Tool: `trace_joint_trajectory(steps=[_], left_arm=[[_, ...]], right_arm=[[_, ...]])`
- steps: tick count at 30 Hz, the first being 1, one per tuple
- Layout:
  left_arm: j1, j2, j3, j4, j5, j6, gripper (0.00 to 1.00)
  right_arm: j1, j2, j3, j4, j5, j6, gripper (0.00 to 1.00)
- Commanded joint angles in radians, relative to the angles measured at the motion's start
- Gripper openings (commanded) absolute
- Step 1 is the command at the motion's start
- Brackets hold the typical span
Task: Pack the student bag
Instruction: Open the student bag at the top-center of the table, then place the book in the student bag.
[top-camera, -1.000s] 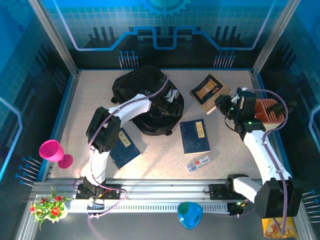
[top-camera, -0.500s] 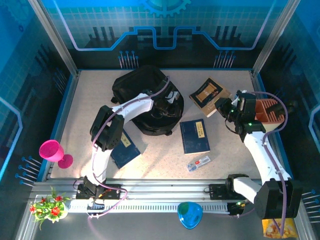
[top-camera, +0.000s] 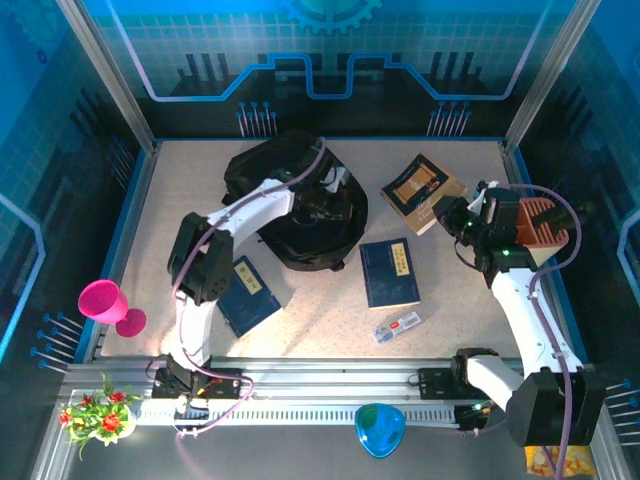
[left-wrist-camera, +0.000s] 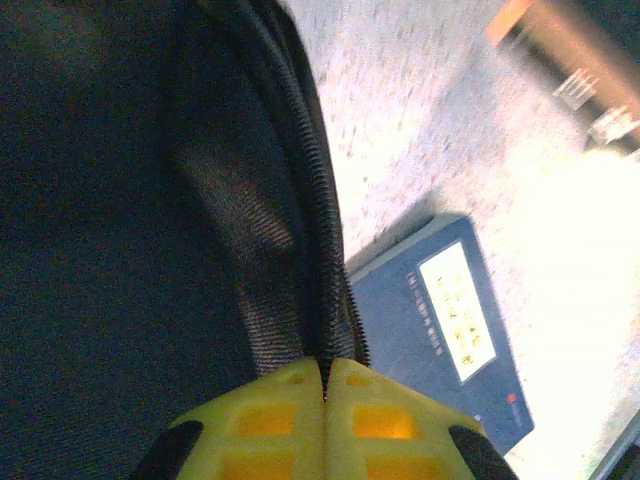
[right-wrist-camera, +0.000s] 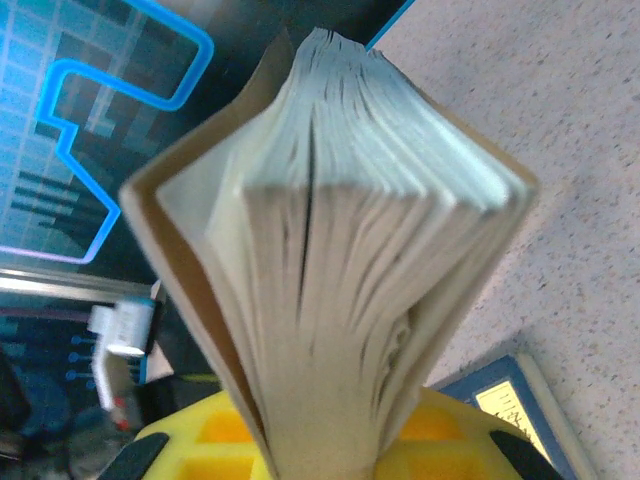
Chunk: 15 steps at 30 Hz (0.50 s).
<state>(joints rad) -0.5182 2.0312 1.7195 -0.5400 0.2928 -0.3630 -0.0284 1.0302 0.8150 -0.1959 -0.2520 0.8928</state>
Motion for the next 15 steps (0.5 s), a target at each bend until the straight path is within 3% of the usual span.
trace_joint_trajectory(steps=[1,7,15], left_arm=[[0.025,-0.131,0.006,0.043,-0.037,0.021,0.00],[0.032,-0.205,0.015,0.106,-0.090,0.043,0.00],[0.032,-0.200,0.069,0.132,-0.084,0.053,0.00]], right_arm=[[-0.010,-0.018,0.010,0.037,-0.131,-0.014,0.08],[0.082,0.018,0.015,0.063,-0.199,0.035,0.09],[0.263,0.127,0.000,0.132,-0.106,0.172,0.09]])
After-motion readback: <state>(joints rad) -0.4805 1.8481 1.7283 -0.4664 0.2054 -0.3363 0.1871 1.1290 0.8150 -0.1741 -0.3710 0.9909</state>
